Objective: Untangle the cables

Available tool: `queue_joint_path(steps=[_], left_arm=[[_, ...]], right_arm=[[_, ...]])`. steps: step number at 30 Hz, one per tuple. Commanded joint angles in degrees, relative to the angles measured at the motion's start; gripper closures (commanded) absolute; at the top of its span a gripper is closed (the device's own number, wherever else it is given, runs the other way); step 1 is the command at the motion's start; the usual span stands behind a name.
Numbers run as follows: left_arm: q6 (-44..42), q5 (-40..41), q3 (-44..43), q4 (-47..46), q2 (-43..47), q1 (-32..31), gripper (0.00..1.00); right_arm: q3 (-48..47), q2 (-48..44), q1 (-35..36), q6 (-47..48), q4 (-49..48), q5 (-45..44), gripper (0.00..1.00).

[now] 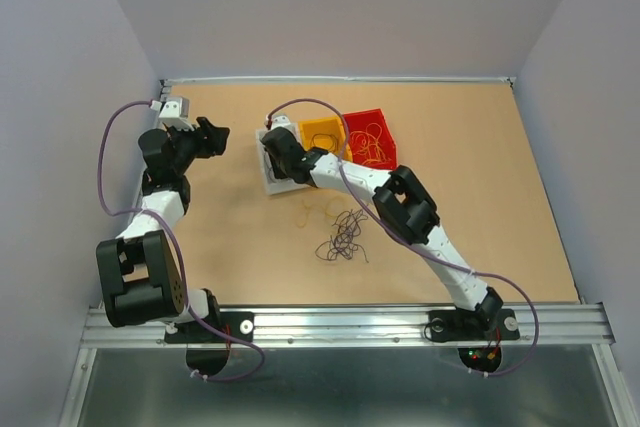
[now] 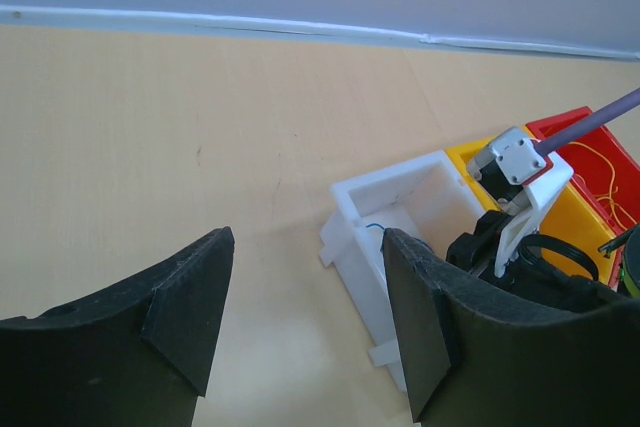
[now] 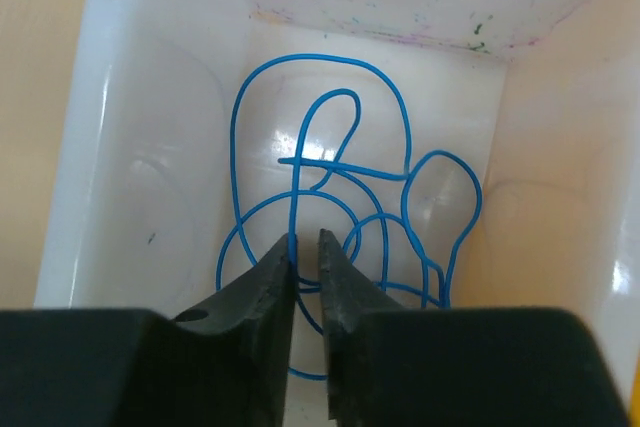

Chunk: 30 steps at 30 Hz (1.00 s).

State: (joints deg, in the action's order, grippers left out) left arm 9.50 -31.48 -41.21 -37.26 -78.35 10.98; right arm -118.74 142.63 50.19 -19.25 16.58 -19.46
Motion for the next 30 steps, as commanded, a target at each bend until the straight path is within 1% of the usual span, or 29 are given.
queue_joint_path(steps=[1, 3, 4, 7, 10, 11, 12, 13, 14, 16, 17, 18, 21, 25, 28, 29, 30], left_arm=[[-0.1, -1.5, 0.8, -3.5, 2.8, 0.2, 0.28], [-0.1, -1.7, 0.8, -3.6, 2.8, 0.2, 0.28], [-0.3, -1.7, 0.9, -3.7, 2.9, 0.1, 0.28], [-0.4, -2.2, 1.1, -4.0, 3.3, 0.2, 0.28], [-0.5, -2.9, 1.4, -4.5, 3.6, 0.1, 0.28], [-0.6, -3.1, 1.7, -4.7, 3.6, 0.0, 0.28], [-0.6, -3.6, 1.6, -4.8, 3.7, 0.0, 0.28], [-0.6, -3.8, 1.7, -4.8, 3.7, 0.0, 0.28], [-0.6, -3.9, 1.8, -5.0, 3.7, -0.1, 0.27], [-0.8, -4.2, 1.8, -5.0, 3.7, -0.2, 0.27], [-1.1, -4.5, 1.8, -5.1, 3.8, -0.5, 0.27], [-1.2, -4.7, 1.9, -5.1, 3.8, -0.7, 0.27], [-2.5, -5.7, 2.1, -5.1, 3.7, -2.0, 0.27], [-5.4, -7.4, 2.2, -4.8, 3.6, -4.3, 0.27], [-7.8, -13.0, 1.8, -4.0, 2.8, -5.3, 0.27], [-8.3, -15.6, 1.8, -3.7, 2.6, -5.5, 0.27], [-9.1, -16.6, 1.8, -3.5, 2.6, -5.9, 0.27]], right_arm=[[-3.0, -7.0, -0.4, 1.2, 4.4, 0.0, 0.74], [-3.0, -8.8, -0.4, 1.7, 4.3, -0.4, 0.68], [-2.9, -10.5, -0.4, 1.8, 4.3, -0.4, 0.6], [-2.0, -13.4, -0.4, 2.5, 4.3, 0.0, 0.5], [-0.9, -15.5, -0.4, 2.9, 4.4, 0.2, 0.47], [-0.4, -16.1, -0.4, 3.0, 4.4, 0.1, 0.44], [1.0, -17.9, -0.4, 3.0, 4.4, 0.0, 0.41], [2.1, -18.7, -0.4, 3.1, 4.4, 0.0, 0.34], [3.2, -19.8, -0.4, 3.0, 4.4, 0.0, 0.3], [7.5, -23.2, -0.4, 2.9, 4.3, 0.1, 0.23], [11.5, -25.7, -0.4, 2.6, 4.3, 0.6, 0.2], [11.5, -25.7, -0.4, 2.6, 4.3, 1.0, 0.2], [22.2, -32.6, -0.4, 2.4, 4.5, 2.8, 0.18], [30.3, -37.6, -0.4, 3.0, 5.7, 5.0, 0.18], [40.6, -43.6, -0.2, 3.7, 5.9, 5.5, 0.18], [42.6, -44.5, -0.2, 3.9, 5.7, 4.5, 0.18], [44.2, -45.4, -0.2, 4.0, 5.3, 3.0, 0.18]])
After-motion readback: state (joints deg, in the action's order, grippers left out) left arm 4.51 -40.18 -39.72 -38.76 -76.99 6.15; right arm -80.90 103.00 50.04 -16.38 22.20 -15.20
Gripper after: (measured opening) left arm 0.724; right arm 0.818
